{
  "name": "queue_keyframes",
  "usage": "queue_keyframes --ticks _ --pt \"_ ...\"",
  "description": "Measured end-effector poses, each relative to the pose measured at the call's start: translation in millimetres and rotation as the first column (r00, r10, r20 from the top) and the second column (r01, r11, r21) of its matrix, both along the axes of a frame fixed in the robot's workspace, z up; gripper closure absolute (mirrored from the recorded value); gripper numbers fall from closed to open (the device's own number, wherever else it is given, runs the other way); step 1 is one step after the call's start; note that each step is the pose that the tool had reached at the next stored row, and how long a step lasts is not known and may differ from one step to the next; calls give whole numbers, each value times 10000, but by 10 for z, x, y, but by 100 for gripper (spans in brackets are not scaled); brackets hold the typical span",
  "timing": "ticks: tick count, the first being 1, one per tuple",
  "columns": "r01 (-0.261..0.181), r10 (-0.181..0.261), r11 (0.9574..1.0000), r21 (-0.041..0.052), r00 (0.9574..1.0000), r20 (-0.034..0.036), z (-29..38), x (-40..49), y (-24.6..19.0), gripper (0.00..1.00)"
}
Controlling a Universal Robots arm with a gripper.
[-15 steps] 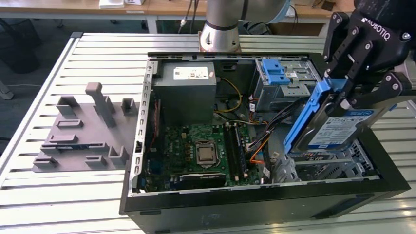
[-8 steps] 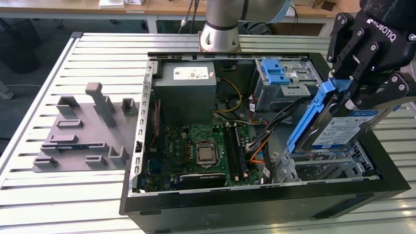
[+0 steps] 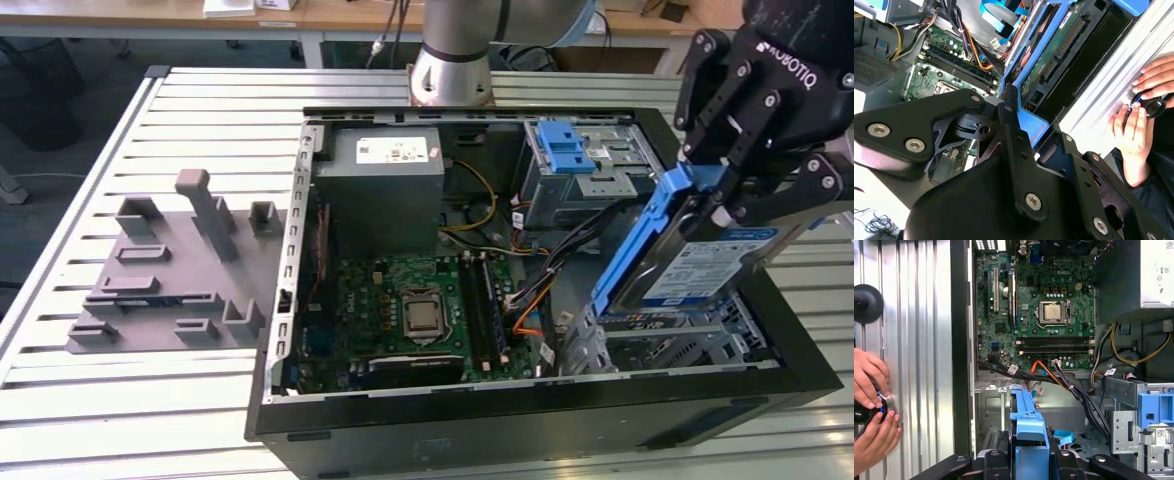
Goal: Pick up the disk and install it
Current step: 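Insert the disk into the insertion slot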
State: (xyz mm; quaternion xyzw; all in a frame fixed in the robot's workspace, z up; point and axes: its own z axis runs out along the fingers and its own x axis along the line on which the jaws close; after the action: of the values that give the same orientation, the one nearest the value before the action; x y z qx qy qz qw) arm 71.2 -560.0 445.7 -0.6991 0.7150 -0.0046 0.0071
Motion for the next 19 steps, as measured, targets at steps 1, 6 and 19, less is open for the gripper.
queue_keyframes --ticks 1,6,19 --pt "0 0 10000 -1 10000 0 -3 5 0 63" --pt "-2 2 10000 1 10000 0 -23 19 -1 63" --pt "-45 45 10000 0 10000 0 -72 23 -26 63"
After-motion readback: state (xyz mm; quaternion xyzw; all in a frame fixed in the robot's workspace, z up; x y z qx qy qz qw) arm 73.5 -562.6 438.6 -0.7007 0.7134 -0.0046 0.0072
